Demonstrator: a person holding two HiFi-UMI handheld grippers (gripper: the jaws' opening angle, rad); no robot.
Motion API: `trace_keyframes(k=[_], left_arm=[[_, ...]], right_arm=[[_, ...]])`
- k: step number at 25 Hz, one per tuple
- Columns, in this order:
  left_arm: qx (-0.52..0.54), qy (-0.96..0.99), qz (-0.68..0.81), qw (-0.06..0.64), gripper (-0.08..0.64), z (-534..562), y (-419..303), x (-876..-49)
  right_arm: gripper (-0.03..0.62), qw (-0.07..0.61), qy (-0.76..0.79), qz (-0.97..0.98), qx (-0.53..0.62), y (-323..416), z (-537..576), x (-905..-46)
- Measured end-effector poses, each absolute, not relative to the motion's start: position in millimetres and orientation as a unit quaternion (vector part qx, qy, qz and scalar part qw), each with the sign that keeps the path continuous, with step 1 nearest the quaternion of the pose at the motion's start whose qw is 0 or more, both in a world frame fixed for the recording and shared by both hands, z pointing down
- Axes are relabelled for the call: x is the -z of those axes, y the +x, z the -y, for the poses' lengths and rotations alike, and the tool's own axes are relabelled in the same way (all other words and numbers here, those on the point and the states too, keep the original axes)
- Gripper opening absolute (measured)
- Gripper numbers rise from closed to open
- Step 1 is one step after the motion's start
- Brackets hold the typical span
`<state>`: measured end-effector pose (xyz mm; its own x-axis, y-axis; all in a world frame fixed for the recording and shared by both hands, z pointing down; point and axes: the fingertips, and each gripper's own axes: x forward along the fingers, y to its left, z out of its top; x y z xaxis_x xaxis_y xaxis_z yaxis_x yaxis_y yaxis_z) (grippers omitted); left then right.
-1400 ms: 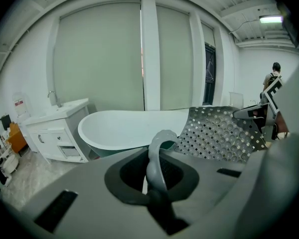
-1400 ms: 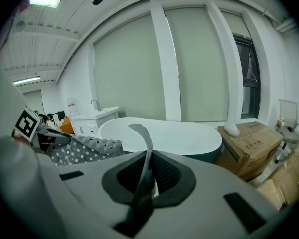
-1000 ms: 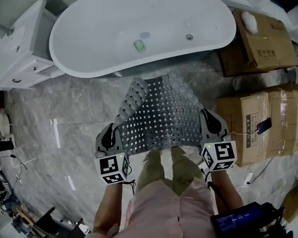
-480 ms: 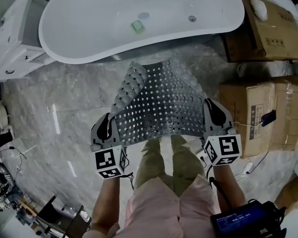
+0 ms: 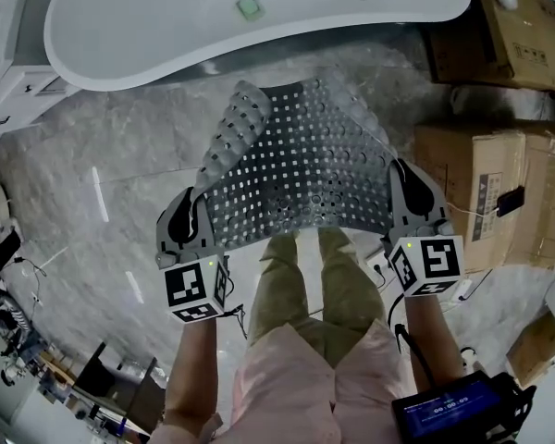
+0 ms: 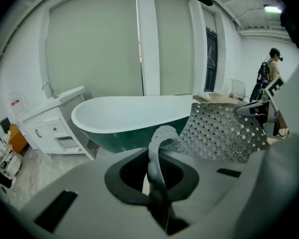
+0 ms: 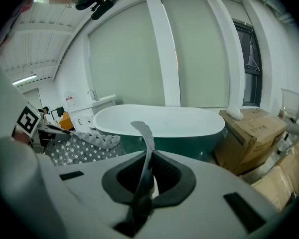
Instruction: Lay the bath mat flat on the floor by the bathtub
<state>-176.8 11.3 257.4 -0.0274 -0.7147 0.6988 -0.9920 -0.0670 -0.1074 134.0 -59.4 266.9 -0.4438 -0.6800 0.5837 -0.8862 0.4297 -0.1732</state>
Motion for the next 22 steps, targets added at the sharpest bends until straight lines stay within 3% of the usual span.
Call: trace_keyframes(k=[22], left_arm=[[-0.33,0.652,0.638,0.242,0.035,-10.9,-182.4,-355.0]], right_arm=[[0.029,0.244,0.469,0.816,-0.234,139.5,63.8,-354.7]])
